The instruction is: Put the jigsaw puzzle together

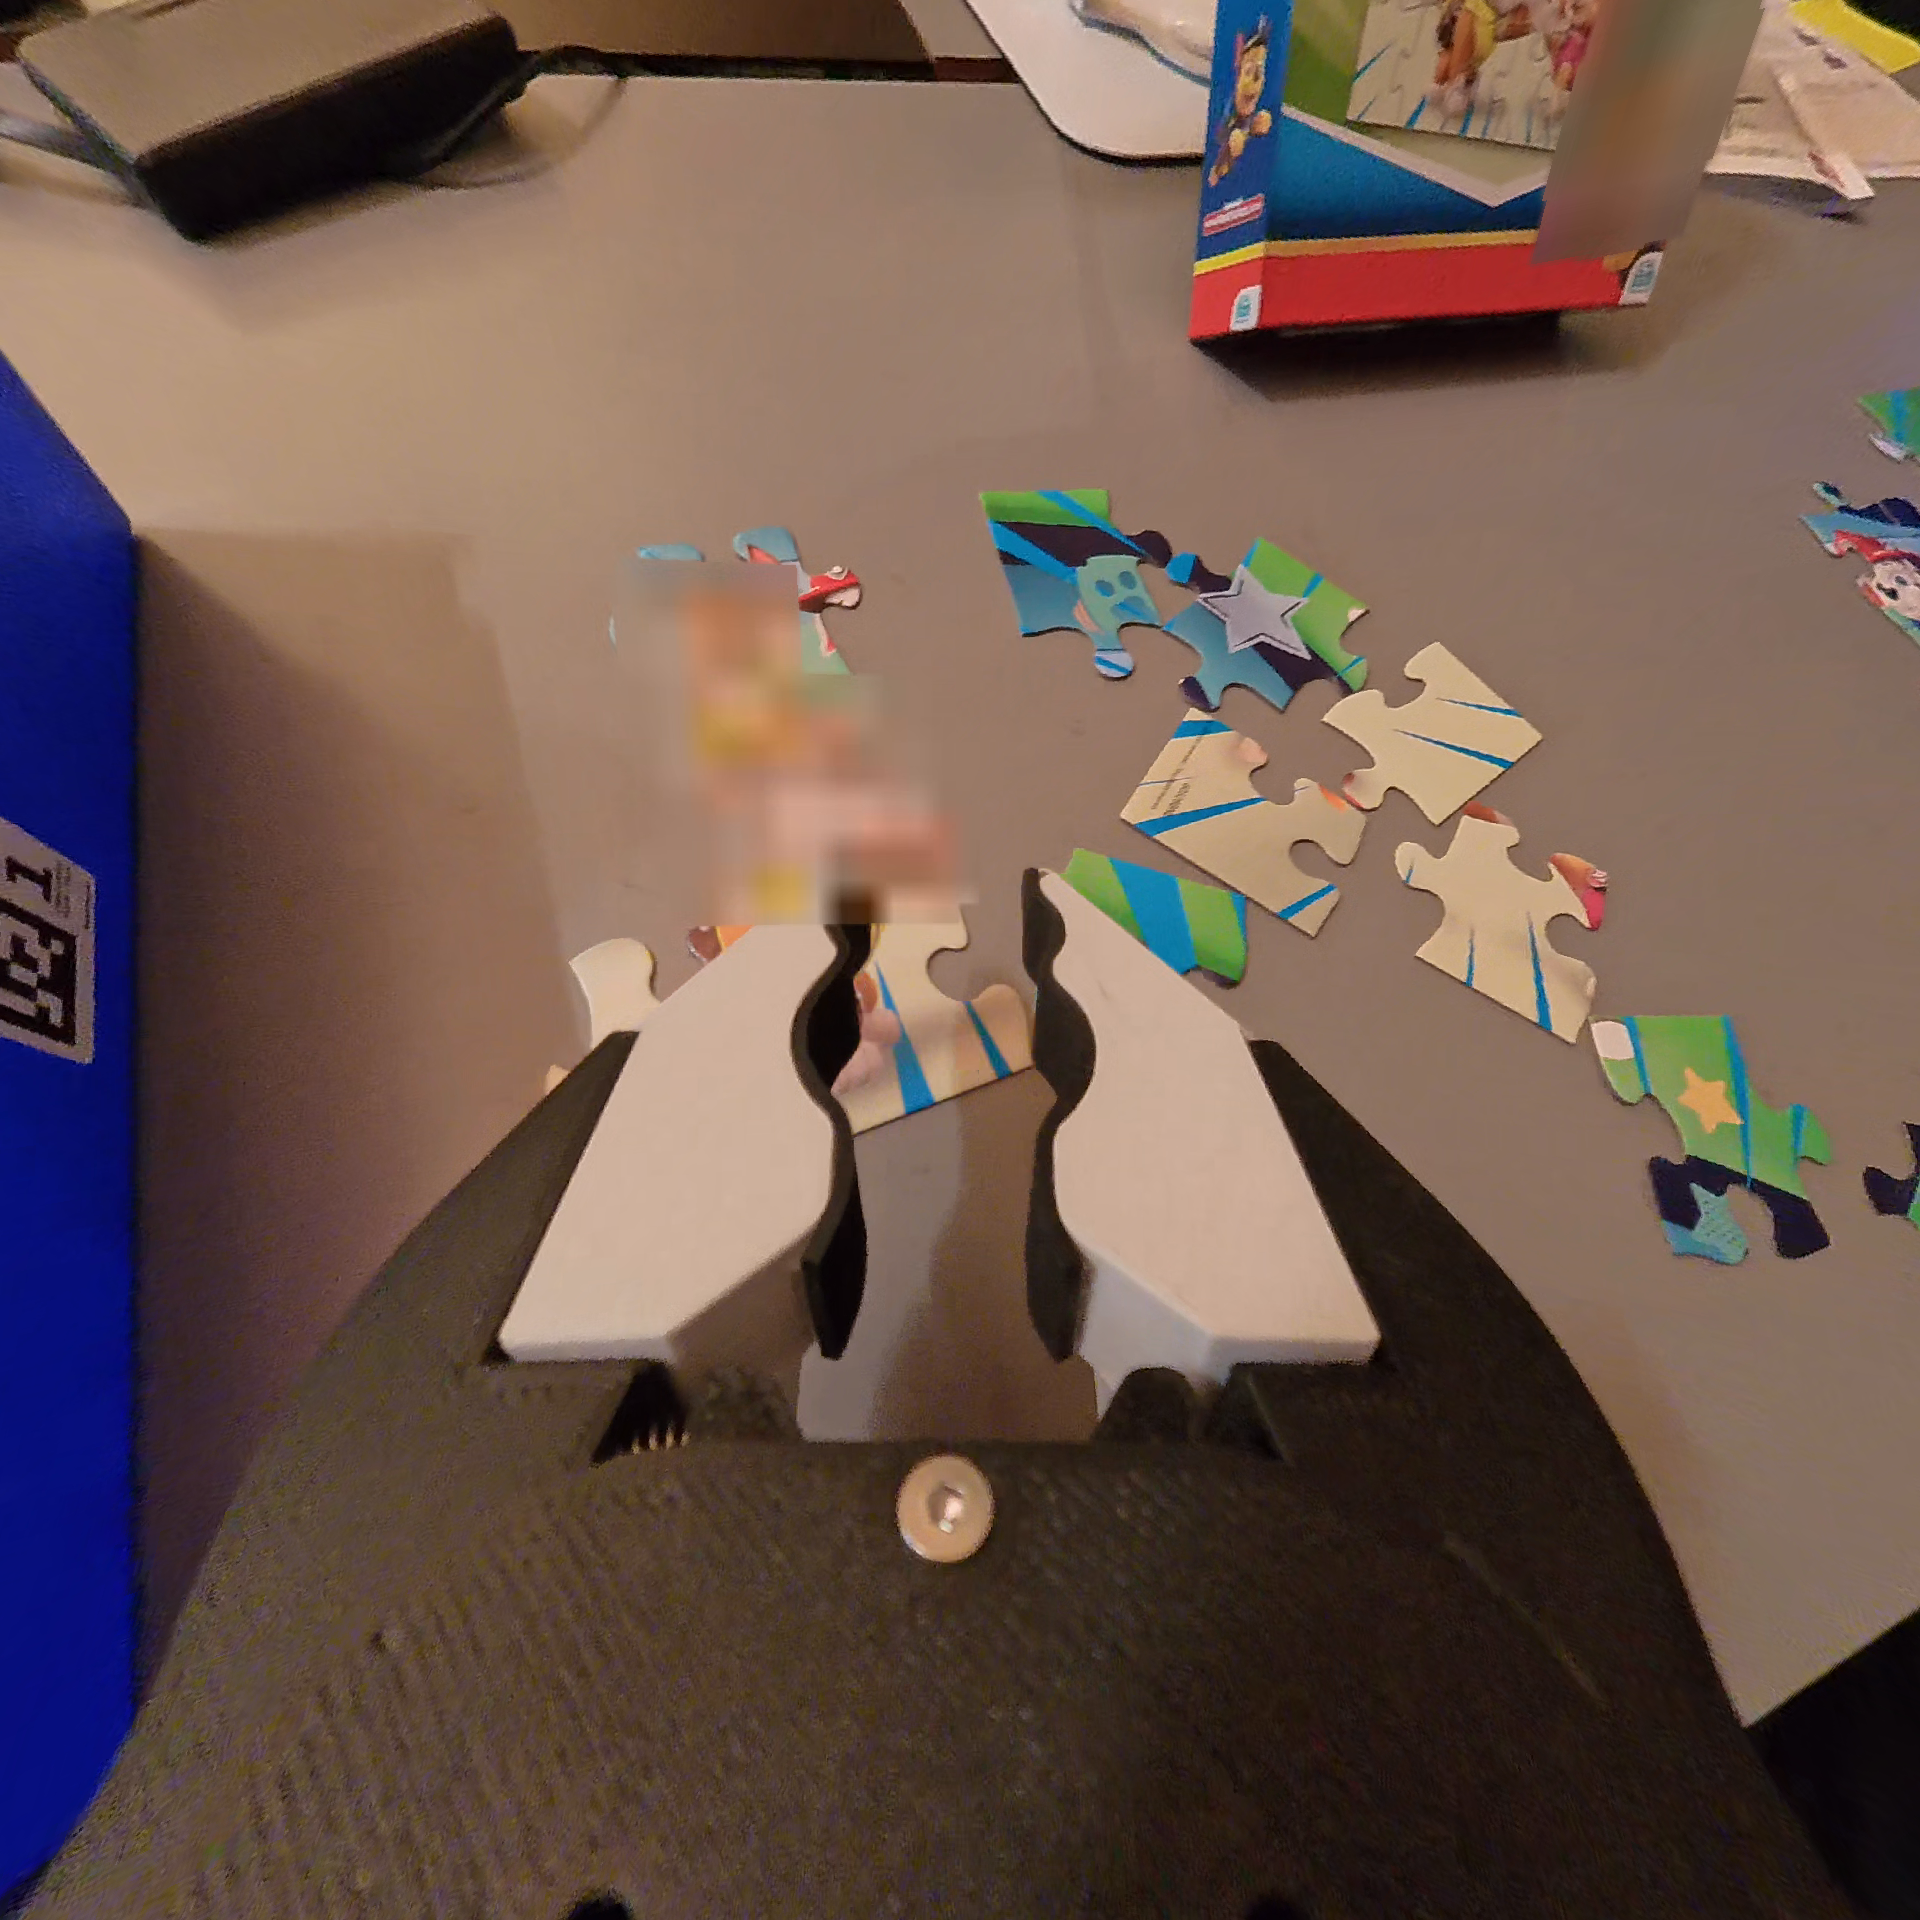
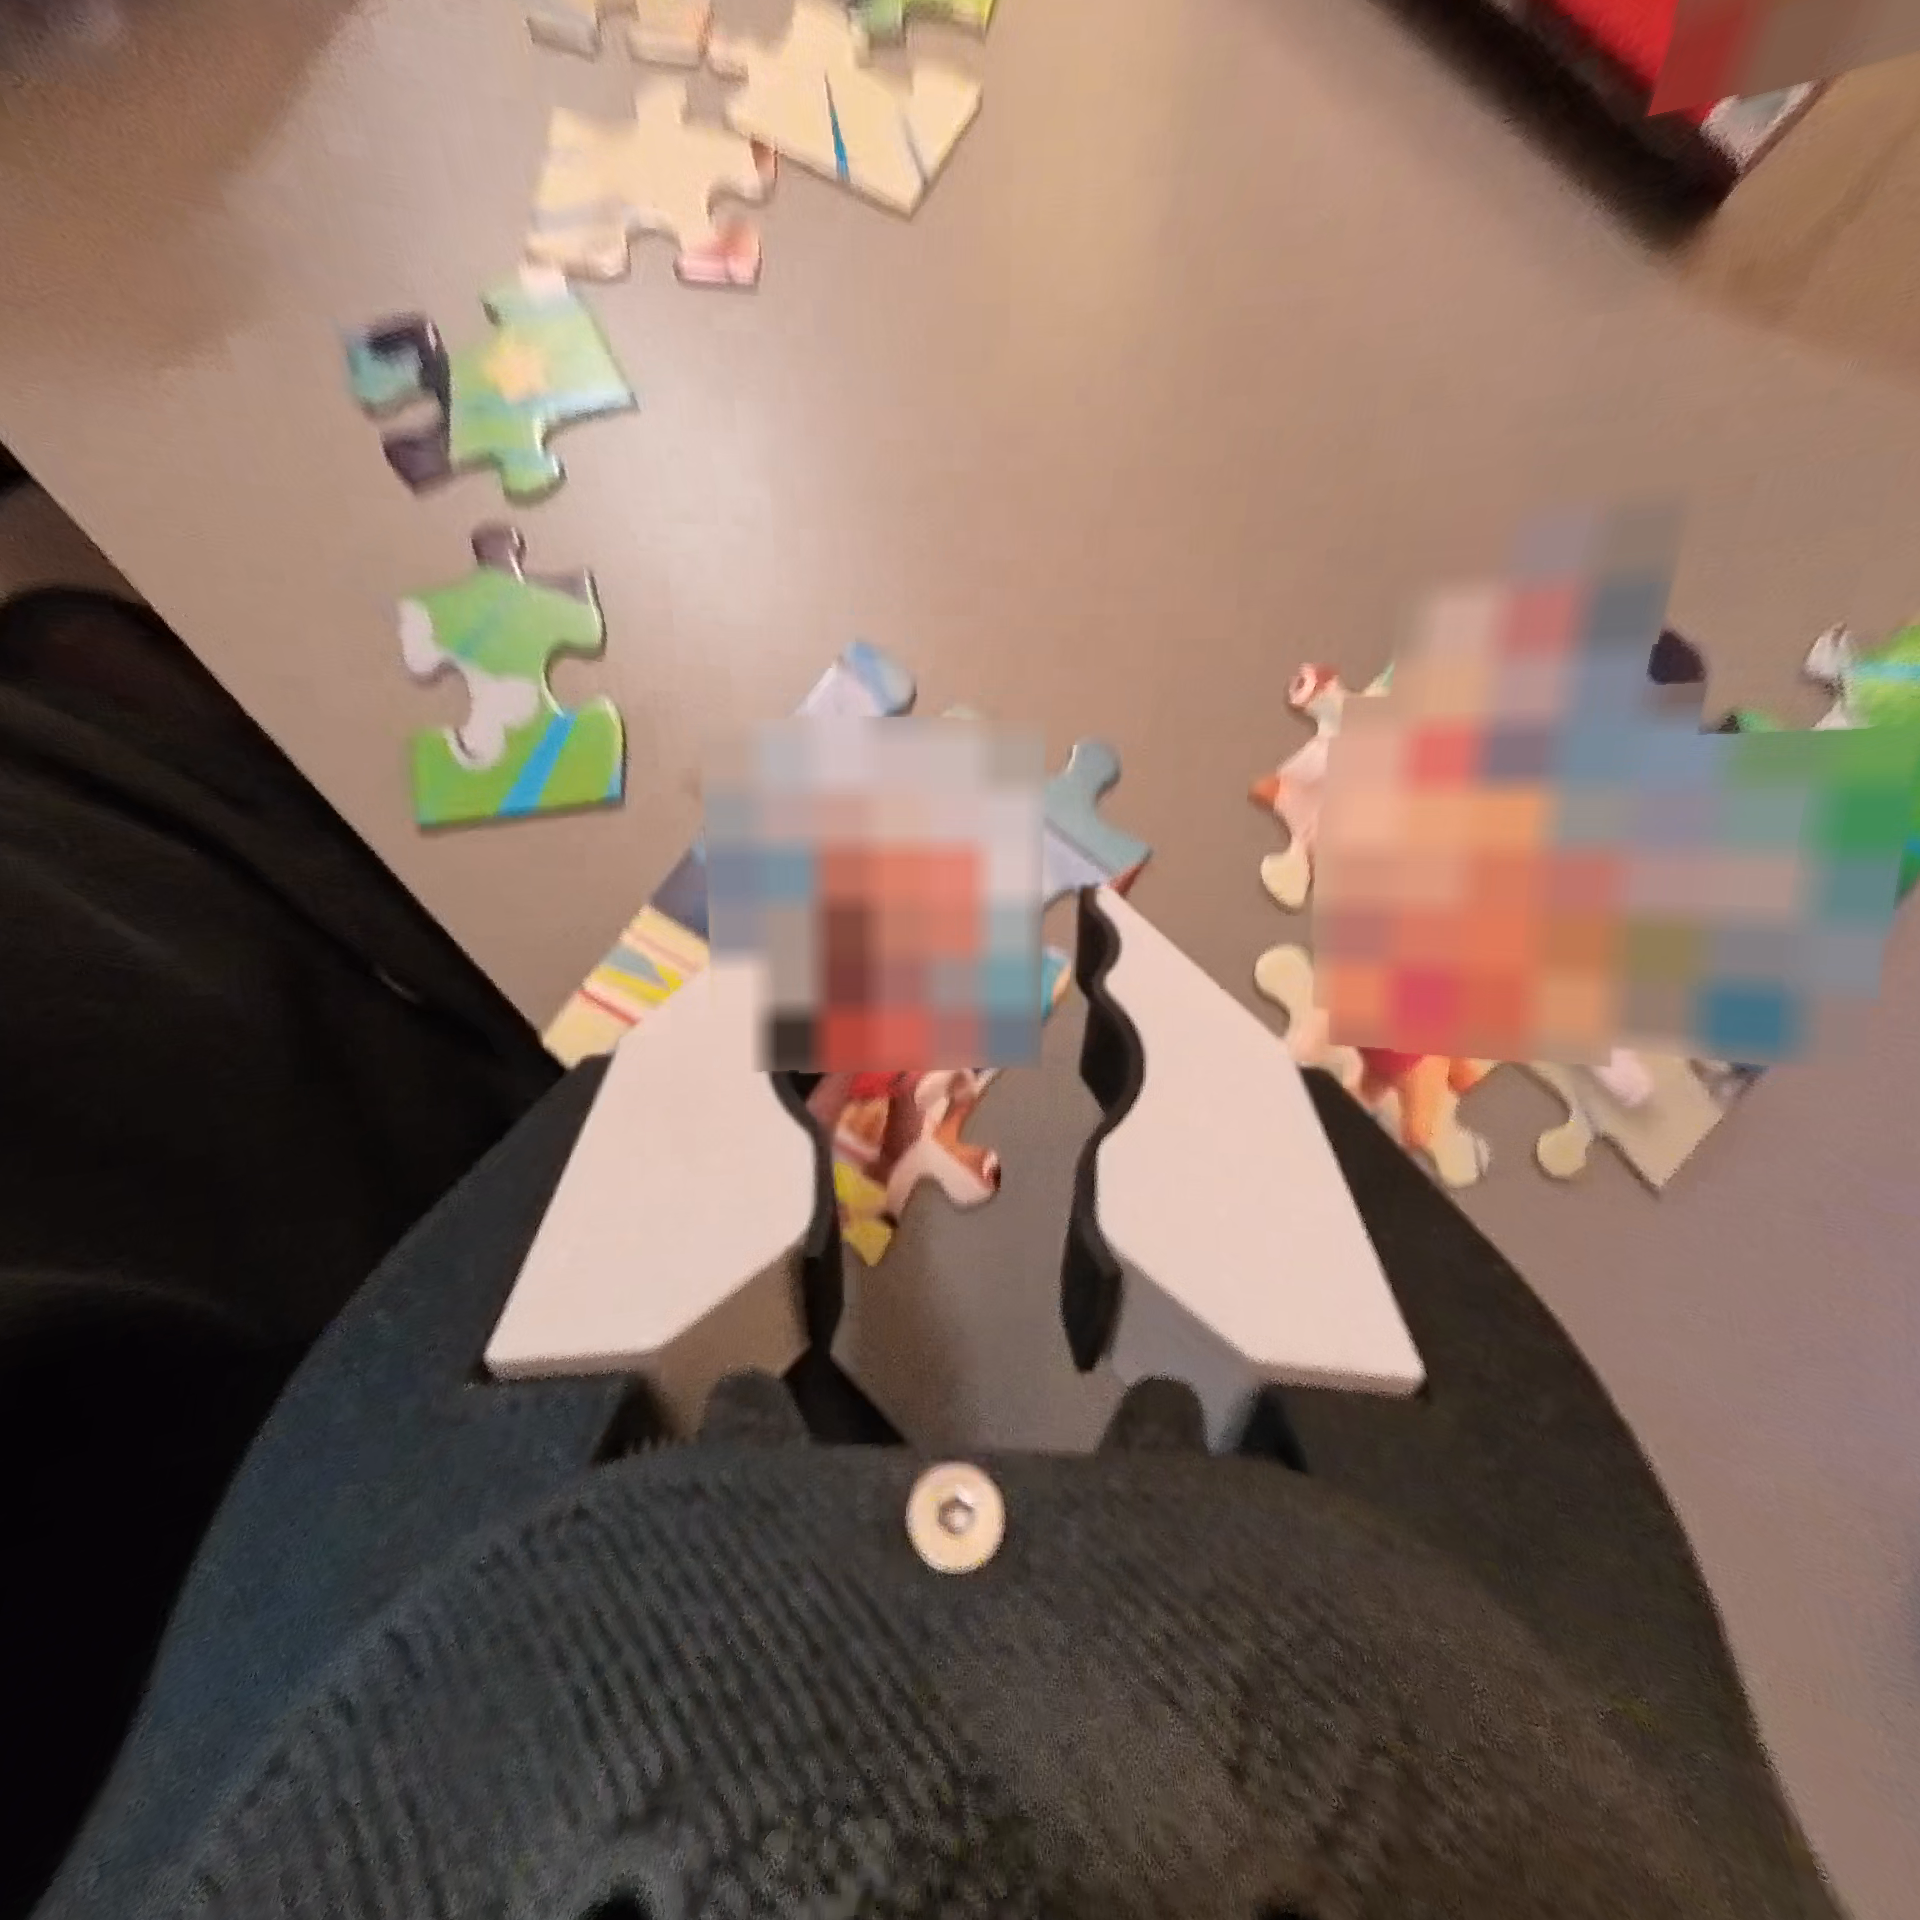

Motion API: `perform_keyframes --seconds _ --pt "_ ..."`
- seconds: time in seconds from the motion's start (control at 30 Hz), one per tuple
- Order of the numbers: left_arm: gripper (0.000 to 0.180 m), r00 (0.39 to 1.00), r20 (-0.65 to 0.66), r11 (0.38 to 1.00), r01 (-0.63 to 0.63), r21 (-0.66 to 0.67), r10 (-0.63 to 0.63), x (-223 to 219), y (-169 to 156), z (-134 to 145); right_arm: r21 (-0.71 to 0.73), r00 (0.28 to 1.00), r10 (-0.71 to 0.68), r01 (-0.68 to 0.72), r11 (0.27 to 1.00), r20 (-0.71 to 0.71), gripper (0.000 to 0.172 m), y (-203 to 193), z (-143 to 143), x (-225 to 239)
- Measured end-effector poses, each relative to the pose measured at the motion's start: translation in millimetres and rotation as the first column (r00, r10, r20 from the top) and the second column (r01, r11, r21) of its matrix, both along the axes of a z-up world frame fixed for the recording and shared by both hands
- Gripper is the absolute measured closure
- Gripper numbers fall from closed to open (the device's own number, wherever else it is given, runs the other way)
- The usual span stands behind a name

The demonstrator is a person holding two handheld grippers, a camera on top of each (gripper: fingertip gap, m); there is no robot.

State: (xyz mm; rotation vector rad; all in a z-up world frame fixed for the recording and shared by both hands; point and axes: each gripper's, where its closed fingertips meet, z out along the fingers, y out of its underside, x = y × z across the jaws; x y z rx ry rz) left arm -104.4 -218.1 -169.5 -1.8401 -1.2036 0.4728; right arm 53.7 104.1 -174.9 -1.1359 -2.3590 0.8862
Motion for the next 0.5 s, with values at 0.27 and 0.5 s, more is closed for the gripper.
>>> perform_keyframes --seconds 0.27,0.5 --pt "0.15 1.0 -0.007 0.996 0.027 0.089 -0.026 2 -6 3 -0.019 0.989 0.099 -0.102 0.995 -0.109 0.125 -54 15 -46" --pt "0.14 0.969 -0.032 0.959 0.249 0.135 -0.246 13 57 4 0.009 0.931 0.343 -0.344 0.939 -0.123 0.116 -137 15 -124"
